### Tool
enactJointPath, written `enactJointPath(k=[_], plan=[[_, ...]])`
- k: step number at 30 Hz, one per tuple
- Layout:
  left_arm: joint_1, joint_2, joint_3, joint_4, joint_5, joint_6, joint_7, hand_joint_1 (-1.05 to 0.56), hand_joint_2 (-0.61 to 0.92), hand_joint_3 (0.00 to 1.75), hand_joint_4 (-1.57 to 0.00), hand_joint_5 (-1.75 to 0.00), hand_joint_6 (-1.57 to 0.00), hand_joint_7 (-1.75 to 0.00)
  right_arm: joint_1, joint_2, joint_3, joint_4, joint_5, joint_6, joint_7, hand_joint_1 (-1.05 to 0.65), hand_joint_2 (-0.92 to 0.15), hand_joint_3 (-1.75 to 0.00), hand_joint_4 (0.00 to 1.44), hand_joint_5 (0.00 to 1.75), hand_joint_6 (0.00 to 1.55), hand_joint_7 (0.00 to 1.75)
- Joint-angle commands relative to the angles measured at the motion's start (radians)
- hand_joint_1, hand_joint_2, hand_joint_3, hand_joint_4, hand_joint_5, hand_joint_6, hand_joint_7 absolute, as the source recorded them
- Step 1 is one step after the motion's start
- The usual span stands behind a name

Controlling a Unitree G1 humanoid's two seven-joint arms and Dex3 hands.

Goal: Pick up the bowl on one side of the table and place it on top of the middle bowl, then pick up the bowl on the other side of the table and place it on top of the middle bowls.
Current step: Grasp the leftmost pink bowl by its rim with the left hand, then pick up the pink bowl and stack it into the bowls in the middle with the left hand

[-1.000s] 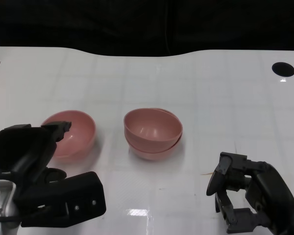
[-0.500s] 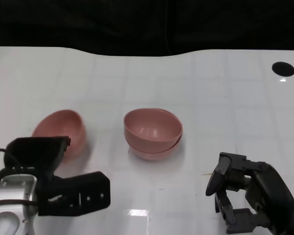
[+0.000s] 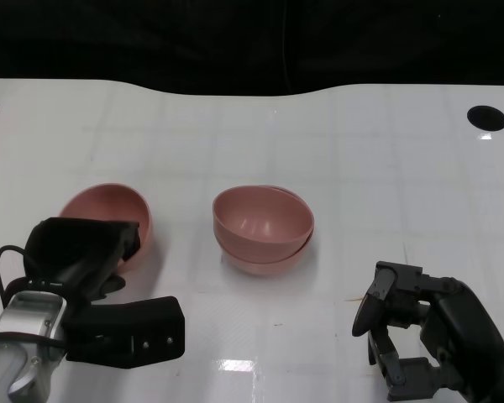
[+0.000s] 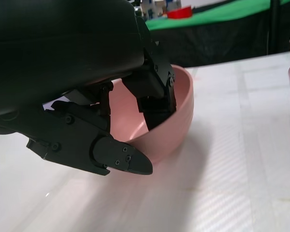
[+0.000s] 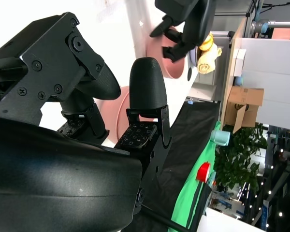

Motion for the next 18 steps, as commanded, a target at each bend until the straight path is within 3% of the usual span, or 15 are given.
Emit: enactJointPath(k=[1, 3, 5, 9, 11, 12, 13, 14, 16, 18], plan=[[0.003, 0.03, 0.013, -0.048, 0.004, -0.01, 0.055, -0.22, 0.91, 0.2, -0.86, -1.75, -0.7, -1.38, 0.001, -0.001, -0.007, -0.006, 0.003, 0.008, -0.003, -0.04, -0.32, -1.51, 0.87, 1.73, 0.83, 1.38], [-0.002, 0.037, 0.013, -0.088, 0.017, 0.012, 0.049, -0.25, 0.92, 0.19, -0.85, -1.75, -0.64, -1.58, 0.0, -0.001, -0.006, -0.006, 0.001, 0.009, -0.003, -0.04, -0.33, -1.51, 0.88, 1.73, 0.83, 1.38], [-0.005, 0.043, 0.014, -0.121, 0.024, 0.026, 0.04, -0.28, 0.92, 0.19, -0.85, -1.75, -0.63, -1.63, -0.001, -0.001, -0.006, -0.003, 0.001, 0.005, -0.002, -0.05, -0.33, -1.51, 0.88, 1.74, 0.83, 1.38], [-0.006, 0.05, 0.02, -0.167, 0.021, 0.023, 0.035, -0.3, 0.92, 0.06, -0.85, -1.75, -0.97, -0.7, 0.001, 0.0, -0.007, -0.004, -0.003, 0.007, -0.007, -0.04, -0.32, -1.51, 0.88, 1.73, 0.84, 1.39], [-0.007, 0.054, 0.025, -0.2, 0.023, 0.025, 0.027, -0.29, 0.92, 0.05, -0.85, -1.75, -1.05, -0.57, 0.001, 0.0, -0.008, -0.004, -0.002, 0.008, -0.007, -0.04, -0.32, -1.51, 0.88, 1.73, 0.84, 1.39], [-0.008, 0.056, 0.026, -0.214, 0.028, 0.026, 0.028, -0.26, 0.89, 0.14, -0.85, -1.75, -0.95, -0.96, 0.001, 0.0, -0.008, -0.003, 0.0, 0.008, -0.006, -0.04, -0.32, -1.52, 0.88, 1.73, 0.83, 1.39], [-0.009, 0.057, 0.027, -0.225, 0.031, 0.027, 0.029, -0.25, 0.88, 0.17, -0.85, -1.75, -0.87, -1.2, 0.001, 0.0, -0.008, -0.003, 0.0, 0.008, -0.006, -0.04, -0.32, -1.52, 0.88, 1.73, 0.83, 1.39], [-0.01, 0.058, 0.03, -0.239, 0.033, 0.026, 0.03, -0.24, 0.87, 0.19, -0.85, -1.75, -0.82, -1.32, 0.0, 0.002, -0.007, -0.001, 0.001, 0.007, -0.006, -0.04, -0.32, -1.52, 0.88, 1.73, 0.83, 1.39], [-0.012, 0.059, 0.036, -0.27, 0.037, 0.022, 0.034, -0.23, 0.85, 0.17, -0.83, -1.75, -0.81, -1.27, -0.002, 0.003, -0.006, 0.0, 0.0, 0.011, -0.007, -0.04, -0.32, -1.52, 0.88, 1.73, 0.83, 1.39], [-0.017, 0.057, 0.042, -0.309, 0.039, 0.027, 0.02, -0.24, 0.86, 0.11, -0.83, -1.75, -0.9, -0.98, -0.004, 0.004, -0.005, -0.001, -0.002, 0.018, -0.008, -0.04, -0.32, -1.52, 0.87, 1.73, 0.83, 1.39]])
